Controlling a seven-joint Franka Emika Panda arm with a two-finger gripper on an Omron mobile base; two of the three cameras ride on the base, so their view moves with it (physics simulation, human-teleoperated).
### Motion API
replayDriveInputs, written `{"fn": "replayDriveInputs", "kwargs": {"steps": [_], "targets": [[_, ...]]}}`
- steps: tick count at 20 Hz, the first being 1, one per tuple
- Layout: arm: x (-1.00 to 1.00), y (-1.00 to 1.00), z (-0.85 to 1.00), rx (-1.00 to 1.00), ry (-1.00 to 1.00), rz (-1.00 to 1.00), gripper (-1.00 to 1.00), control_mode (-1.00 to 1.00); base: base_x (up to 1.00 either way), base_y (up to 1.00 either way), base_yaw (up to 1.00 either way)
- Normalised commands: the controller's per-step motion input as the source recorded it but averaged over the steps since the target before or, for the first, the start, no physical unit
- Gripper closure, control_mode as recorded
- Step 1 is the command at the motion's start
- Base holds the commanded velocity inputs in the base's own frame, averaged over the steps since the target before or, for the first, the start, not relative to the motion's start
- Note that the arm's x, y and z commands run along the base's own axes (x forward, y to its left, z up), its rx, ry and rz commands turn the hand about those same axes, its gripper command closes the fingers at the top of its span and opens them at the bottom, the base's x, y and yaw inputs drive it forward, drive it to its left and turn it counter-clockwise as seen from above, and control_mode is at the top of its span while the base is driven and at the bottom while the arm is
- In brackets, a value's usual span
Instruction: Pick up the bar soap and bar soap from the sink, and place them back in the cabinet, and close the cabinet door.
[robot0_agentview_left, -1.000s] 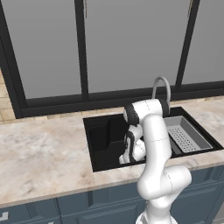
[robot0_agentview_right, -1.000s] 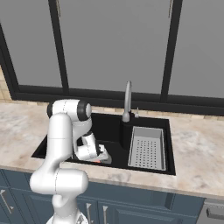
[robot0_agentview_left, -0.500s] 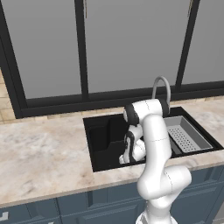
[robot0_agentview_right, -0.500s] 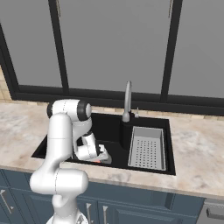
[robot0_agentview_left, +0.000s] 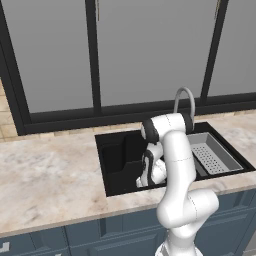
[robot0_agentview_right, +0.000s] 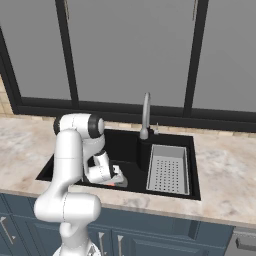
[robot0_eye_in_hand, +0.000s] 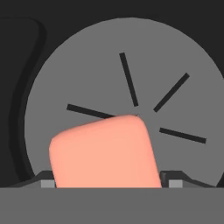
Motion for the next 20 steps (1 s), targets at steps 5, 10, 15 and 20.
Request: {"fn": "replayDriveInputs", "kwargs": {"steps": [5,10,15,20], "targets": [[0.0,0.0,0.0,0.0,0.0,0.0,1.0,-1.0,0.0,0.0,0.0],[0.0,0.0,0.19,0.0,0.0,0.0,1.0,-1.0,0.0,0.0,0.0],[0.0,0.0,0.29,0.0,0.0,0.0,1.0,-1.0,0.0,0.0,0.0],[0.0,-0.01,0.29,0.0,0.0,0.0,1.0,-1.0,0.0,0.0,0.0]]}}
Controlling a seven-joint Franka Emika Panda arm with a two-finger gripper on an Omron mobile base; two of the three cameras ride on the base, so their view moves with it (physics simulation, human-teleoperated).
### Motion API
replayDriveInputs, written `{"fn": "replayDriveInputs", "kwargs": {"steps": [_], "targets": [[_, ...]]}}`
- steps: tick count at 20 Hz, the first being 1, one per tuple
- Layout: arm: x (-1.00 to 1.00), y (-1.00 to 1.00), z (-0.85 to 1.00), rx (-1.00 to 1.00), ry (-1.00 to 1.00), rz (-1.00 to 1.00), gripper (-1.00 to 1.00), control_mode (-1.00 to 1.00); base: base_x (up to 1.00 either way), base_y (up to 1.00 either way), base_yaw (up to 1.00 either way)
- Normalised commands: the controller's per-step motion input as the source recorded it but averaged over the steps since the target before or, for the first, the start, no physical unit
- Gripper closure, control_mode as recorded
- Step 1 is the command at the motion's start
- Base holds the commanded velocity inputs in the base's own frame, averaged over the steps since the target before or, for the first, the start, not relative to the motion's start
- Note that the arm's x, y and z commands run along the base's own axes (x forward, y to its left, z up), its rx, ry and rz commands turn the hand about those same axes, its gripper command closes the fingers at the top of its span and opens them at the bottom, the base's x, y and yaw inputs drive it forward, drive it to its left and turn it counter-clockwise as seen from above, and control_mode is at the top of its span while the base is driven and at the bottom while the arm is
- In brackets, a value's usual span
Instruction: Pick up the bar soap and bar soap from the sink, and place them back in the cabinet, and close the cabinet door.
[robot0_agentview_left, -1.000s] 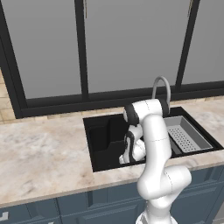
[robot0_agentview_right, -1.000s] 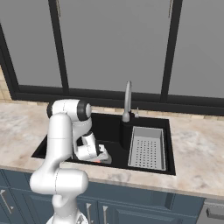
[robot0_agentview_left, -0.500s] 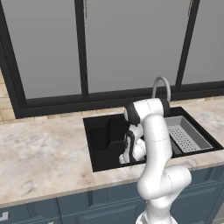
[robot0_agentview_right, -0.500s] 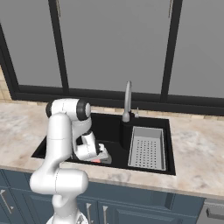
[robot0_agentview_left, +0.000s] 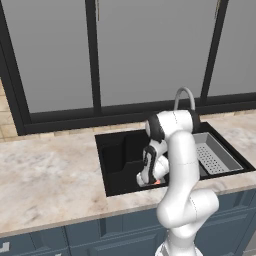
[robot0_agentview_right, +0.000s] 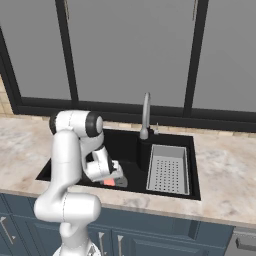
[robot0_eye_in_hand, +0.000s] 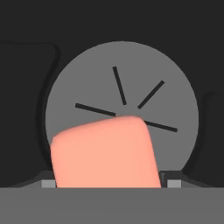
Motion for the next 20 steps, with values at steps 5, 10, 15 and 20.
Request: {"fn": "replayDriveInputs", "kwargs": {"steps": [5,10,15,20], "targets": [[0.0,0.0,0.22,0.0,0.0,0.0,1.0,-1.0,0.0,0.0,0.0],[0.0,0.0,0.24,0.0,0.0,0.0,1.0,-1.0,0.0,0.0,0.0],[0.0,0.0,0.3,0.0,0.0,0.0,1.0,-1.0,0.0,0.0,0.0],[0.0,0.0,0.32,0.0,0.0,0.0,1.0,-1.0,0.0,0.0,0.0]]}}
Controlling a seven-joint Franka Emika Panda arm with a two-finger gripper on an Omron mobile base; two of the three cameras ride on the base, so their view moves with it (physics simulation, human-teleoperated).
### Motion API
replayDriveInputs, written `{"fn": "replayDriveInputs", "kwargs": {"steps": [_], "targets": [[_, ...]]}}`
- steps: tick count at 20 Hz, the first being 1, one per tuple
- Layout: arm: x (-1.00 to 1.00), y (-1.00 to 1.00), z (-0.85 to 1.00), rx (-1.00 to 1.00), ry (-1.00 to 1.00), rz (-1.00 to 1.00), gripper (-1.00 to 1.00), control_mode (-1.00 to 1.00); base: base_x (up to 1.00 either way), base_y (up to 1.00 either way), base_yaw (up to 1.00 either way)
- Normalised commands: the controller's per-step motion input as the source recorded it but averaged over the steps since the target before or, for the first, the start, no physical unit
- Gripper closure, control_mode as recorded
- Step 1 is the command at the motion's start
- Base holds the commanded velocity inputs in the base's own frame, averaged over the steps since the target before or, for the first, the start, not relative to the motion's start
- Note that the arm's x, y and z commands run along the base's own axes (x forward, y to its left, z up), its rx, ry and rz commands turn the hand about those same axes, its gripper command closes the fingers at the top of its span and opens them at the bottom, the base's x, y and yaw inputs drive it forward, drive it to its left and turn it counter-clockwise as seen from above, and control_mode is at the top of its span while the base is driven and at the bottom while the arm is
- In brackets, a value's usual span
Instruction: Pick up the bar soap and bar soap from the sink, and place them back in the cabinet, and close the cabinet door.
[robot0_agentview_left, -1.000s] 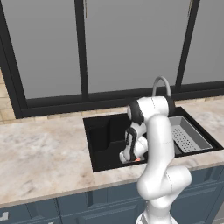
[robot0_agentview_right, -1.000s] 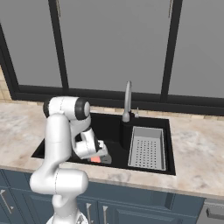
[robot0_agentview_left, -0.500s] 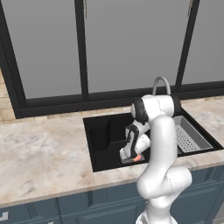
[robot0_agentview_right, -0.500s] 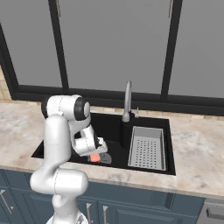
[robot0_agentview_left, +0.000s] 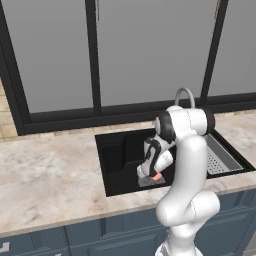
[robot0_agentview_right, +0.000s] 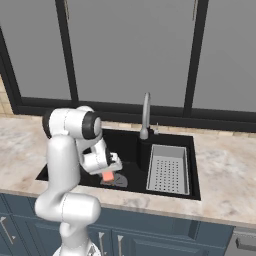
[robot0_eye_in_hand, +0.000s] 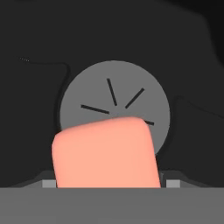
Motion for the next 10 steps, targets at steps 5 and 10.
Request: {"fn": "replayDriveInputs", "kwargs": {"steps": [5,10], "targets": [[-0.01,0.0,0.38,0.0,0.0,0.0,1.0,-1.0,0.0,0.0,0.0],[-0.06,0.0,0.48,0.0,0.0,0.0,1.0,-1.0,0.0,0.0,0.0]]}}
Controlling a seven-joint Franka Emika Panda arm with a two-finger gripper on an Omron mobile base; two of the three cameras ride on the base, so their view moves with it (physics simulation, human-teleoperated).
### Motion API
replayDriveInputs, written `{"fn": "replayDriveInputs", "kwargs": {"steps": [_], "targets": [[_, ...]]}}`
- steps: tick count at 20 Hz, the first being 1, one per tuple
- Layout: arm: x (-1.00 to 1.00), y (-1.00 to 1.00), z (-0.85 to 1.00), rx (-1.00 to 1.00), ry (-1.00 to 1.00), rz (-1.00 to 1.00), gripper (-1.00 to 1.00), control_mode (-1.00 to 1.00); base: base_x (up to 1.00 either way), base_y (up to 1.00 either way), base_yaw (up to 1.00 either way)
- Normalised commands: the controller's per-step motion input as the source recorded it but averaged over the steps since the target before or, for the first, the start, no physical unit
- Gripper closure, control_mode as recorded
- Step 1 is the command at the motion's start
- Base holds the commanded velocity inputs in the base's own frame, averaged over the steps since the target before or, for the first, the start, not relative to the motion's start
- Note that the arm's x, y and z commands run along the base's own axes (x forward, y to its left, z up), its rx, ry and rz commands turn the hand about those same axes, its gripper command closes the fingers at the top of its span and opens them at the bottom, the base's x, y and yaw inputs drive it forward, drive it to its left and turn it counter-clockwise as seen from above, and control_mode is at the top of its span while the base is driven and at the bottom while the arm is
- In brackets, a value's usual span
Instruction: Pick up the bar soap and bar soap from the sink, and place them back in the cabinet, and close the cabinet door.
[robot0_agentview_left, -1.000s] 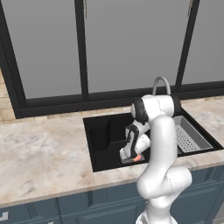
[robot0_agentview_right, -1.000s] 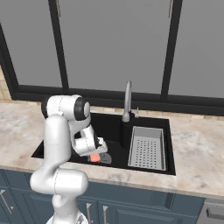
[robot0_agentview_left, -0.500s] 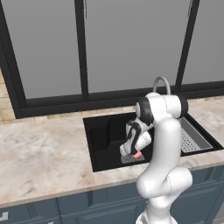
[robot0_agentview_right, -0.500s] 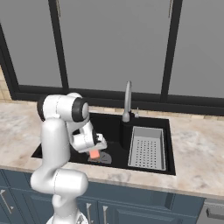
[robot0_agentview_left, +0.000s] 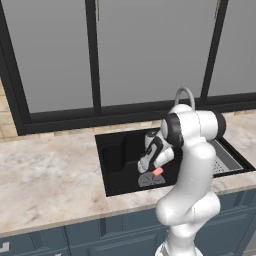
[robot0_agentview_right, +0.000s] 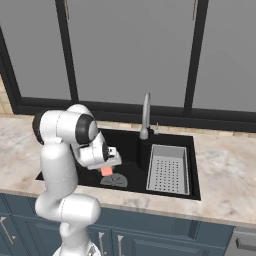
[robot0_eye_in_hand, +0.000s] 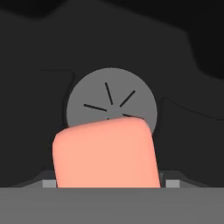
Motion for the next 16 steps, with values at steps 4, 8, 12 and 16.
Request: {"fn": "replayDriveInputs", "kwargs": {"steps": [4,8,12,16], "targets": [[-0.11,0.0,0.47,0.0,0.0,-0.02,1.0,-1.0,0.0,0.0,0.0],[-0.18,0.0,0.47,0.01,0.0,-0.04,1.0,-1.0,0.0,0.0,0.0],[-0.28,0.0,0.42,0.03,0.0,-0.05,1.0,-1.0,0.0,0.0,0.0],[-0.32,0.0,0.37,0.03,0.0,-0.04,1.0,-1.0,0.0,0.0,0.0]]}}
